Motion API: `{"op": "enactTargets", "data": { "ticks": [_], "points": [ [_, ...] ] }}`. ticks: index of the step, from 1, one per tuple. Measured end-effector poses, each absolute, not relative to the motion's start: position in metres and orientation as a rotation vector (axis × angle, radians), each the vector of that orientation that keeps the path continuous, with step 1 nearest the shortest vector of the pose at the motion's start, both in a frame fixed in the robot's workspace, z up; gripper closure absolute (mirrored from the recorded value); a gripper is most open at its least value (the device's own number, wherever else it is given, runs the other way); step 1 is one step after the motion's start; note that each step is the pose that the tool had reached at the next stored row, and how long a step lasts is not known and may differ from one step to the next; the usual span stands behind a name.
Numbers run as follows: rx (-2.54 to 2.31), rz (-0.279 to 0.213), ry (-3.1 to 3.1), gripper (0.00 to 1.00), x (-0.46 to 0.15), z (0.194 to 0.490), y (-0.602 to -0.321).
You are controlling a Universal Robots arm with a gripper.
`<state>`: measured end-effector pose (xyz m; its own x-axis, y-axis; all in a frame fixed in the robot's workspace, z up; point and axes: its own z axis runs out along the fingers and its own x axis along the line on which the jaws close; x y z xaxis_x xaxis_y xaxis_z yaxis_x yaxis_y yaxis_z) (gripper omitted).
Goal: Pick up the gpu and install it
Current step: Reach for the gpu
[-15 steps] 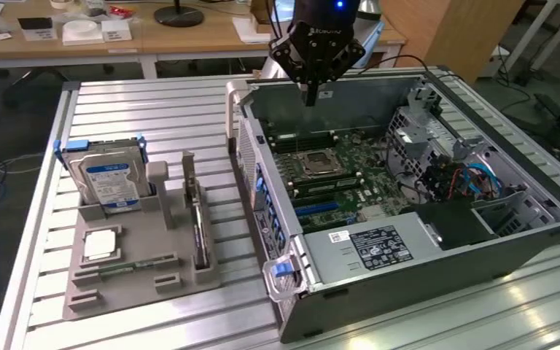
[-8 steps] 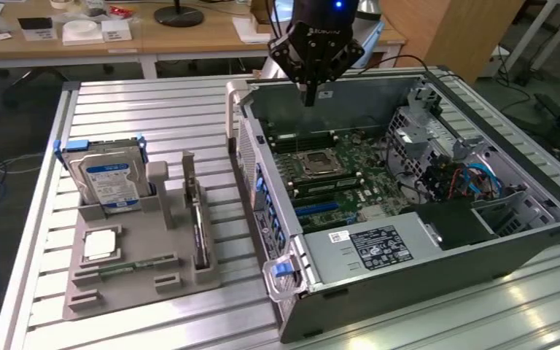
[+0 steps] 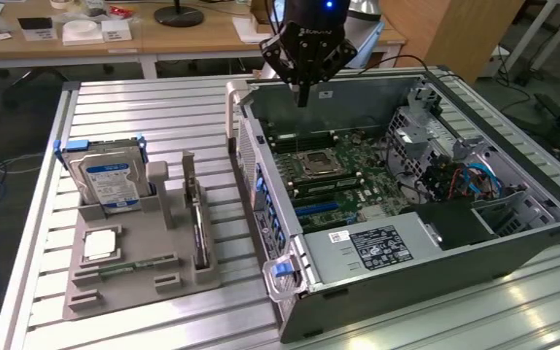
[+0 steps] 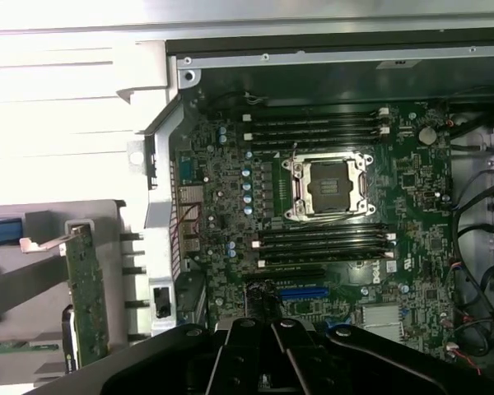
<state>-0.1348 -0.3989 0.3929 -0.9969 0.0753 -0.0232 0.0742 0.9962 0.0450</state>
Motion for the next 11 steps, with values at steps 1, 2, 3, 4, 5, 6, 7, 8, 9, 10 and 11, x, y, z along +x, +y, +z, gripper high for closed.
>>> {"op": "enactTargets", "data": {
  "ticks": [1,2,3,4,5,6,7,8,9,10,11],
  "points": [
    [0.117,0.069,3.114,0.89,-0.136,0.393,-0.399],
    [0.116,0.069,3.114,0.89,-0.138,0.393,-0.399],
    [0.117,0.069,3.114,0.89,-0.139,0.393,-0.399],
    [0.117,0.069,3.114,0.89,-0.140,0.393,-0.399],
    [0.117,0.069,3.114,0.89,-0.142,0.393,-0.399],
    [0.117,0.069,3.114,0.89,-0.143,0.393,-0.399],
    [0.117,0.069,3.114,0.89,-0.144,0.393,-0.399],
    [0.117,0.069,3.114,0.89,-0.145,0.393,-0.399],
    [0.117,0.069,3.114,0.89,-0.147,0.393,-0.399],
    [0.117,0.069,3.114,0.89,-0.148,0.393,-0.399],
    [0.117,0.069,3.114,0.89,-0.150,0.392,-0.399]
  ]
}}
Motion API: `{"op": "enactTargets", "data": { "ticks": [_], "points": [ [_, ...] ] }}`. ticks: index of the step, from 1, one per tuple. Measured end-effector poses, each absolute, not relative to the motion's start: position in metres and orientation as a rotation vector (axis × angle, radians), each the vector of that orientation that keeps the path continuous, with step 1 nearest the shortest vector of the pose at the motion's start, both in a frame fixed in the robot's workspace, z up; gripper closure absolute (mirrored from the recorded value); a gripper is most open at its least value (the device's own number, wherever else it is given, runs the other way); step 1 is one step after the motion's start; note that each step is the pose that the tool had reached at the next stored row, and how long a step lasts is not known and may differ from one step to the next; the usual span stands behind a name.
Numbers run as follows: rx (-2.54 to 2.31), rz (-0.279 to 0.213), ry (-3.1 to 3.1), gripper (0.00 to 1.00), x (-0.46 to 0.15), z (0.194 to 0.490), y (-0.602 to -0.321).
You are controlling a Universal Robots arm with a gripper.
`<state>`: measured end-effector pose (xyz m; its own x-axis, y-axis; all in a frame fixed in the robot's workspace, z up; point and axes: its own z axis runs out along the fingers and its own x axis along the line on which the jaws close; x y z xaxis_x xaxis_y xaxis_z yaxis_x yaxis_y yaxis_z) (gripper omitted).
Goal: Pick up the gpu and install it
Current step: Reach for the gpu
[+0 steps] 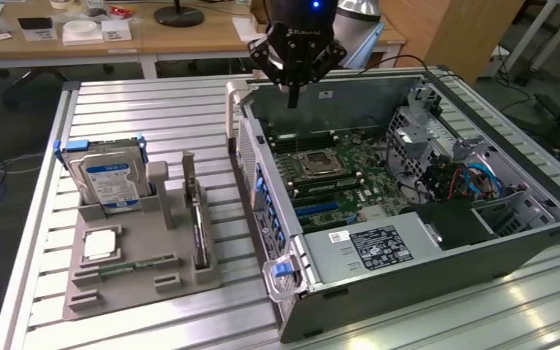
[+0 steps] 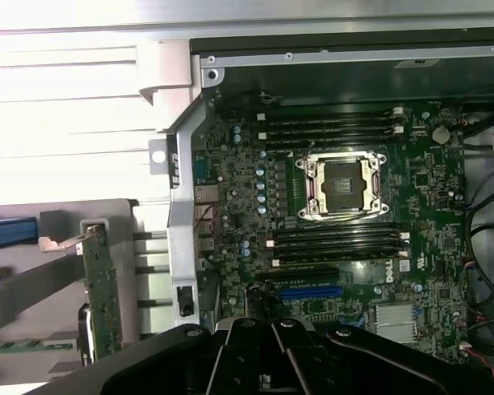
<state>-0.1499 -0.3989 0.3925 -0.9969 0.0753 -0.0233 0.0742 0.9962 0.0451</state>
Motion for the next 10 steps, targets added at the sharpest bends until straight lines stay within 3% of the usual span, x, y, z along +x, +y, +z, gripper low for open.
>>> {"op": "enactTargets", "data": {
  "ticks": [10],
  "points": [
    [0.117,0.069,3.114,0.89,-0.167,0.392,-0.399]
  ]
}}
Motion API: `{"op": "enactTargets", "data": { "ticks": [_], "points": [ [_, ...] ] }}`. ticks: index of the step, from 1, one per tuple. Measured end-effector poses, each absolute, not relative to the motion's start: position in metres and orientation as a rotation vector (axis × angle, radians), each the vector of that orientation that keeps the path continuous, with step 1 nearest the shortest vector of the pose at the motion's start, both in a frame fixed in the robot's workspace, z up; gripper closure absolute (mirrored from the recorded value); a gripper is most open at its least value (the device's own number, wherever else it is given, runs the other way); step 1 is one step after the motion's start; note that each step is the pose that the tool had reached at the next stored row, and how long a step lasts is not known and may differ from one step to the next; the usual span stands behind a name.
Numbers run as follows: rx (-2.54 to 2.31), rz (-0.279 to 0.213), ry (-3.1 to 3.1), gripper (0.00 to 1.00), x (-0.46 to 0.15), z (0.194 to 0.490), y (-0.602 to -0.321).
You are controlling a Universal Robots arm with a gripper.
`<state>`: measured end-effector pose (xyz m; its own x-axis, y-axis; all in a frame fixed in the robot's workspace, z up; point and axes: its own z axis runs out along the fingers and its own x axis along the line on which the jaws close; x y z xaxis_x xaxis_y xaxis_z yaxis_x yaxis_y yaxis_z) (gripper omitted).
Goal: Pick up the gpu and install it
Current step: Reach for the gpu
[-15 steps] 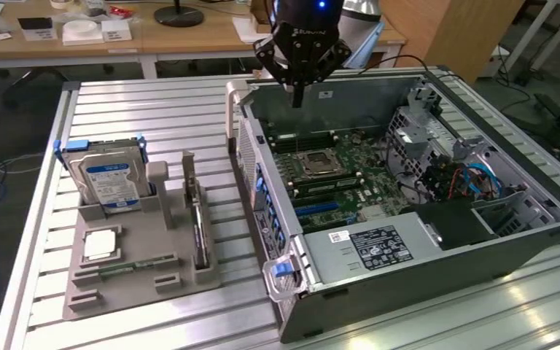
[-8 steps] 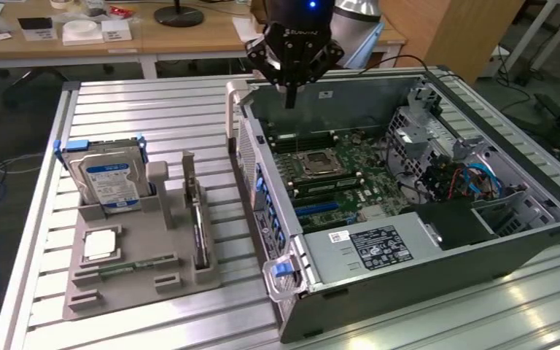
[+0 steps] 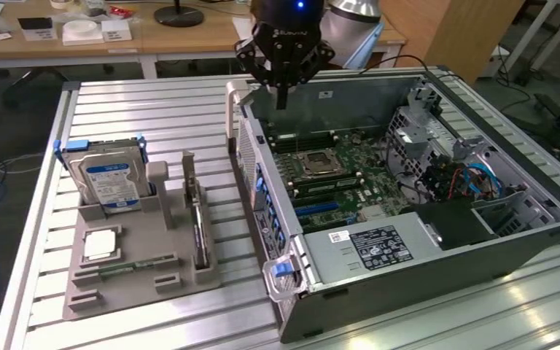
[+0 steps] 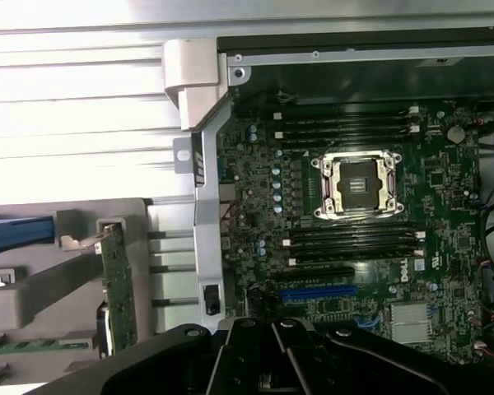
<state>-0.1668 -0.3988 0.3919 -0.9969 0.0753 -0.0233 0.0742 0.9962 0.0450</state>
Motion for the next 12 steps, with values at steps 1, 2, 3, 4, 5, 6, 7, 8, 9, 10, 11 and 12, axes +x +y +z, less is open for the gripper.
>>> {"op": "enactTargets", "data": {
  "ticks": [1,2,3,4,5,6,7,8,9,10,11,12],
  "points": [
    [0.117,0.069,3.114,0.89,-0.168,0.392,-0.399],
    [0.117,0.069,3.114,0.89,-0.170,0.392,-0.399],
    [0.117,0.069,3.114,0.89,-0.172,0.392,-0.399],
    [0.117,0.069,3.114,0.89,-0.173,0.392,-0.399],
    [0.117,0.069,3.114,0.89,-0.175,0.391,-0.399],
    [0.117,0.069,3.114,0.89,-0.177,0.391,-0.399],
    [0.117,0.069,3.114,0.89,-0.179,0.391,-0.399],
    [0.117,0.069,3.114,0.89,-0.180,0.391,-0.399],
    [0.117,0.069,3.114,0.89,-0.182,0.391,-0.399],
    [0.117,0.069,3.114,0.89,-0.184,0.391,-0.399],
    [0.117,0.069,3.114,0.89,-0.185,0.391,-0.399],
    [0.117,0.069,3.114,0.89,-0.187,0.391,-0.399]
  ]
}}
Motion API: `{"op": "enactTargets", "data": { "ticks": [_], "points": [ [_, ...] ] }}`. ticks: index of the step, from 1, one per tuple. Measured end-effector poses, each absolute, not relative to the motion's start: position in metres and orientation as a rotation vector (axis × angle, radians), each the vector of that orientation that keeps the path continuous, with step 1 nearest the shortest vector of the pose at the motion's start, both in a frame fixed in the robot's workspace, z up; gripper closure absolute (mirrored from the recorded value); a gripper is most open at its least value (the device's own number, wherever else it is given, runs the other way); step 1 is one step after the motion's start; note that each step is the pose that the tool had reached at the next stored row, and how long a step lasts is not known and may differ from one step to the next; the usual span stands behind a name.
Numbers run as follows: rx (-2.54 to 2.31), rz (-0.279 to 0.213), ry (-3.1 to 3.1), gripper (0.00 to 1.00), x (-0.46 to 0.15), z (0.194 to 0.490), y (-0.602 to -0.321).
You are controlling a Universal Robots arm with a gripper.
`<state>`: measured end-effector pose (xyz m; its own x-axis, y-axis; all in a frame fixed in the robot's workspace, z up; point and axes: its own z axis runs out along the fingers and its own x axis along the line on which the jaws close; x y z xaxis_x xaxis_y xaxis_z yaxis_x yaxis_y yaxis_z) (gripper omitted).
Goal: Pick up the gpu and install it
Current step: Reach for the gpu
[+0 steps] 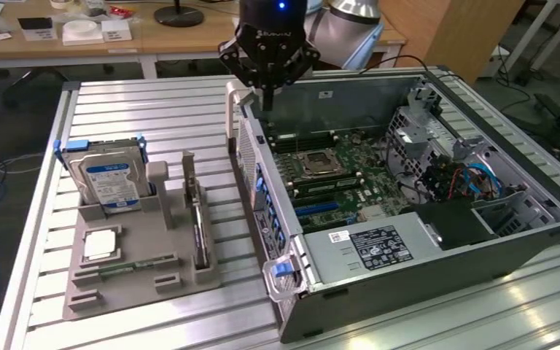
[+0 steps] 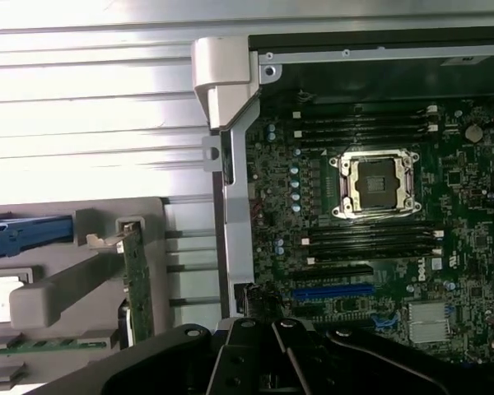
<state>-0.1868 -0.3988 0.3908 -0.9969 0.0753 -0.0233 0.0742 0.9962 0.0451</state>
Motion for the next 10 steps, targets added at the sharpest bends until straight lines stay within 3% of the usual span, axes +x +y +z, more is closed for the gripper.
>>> {"op": "enactTargets", "data": {
  "ticks": [10],
  "points": [
    [0.117,0.069,3.114,0.89,-0.203,0.390,-0.399]
  ]
}}
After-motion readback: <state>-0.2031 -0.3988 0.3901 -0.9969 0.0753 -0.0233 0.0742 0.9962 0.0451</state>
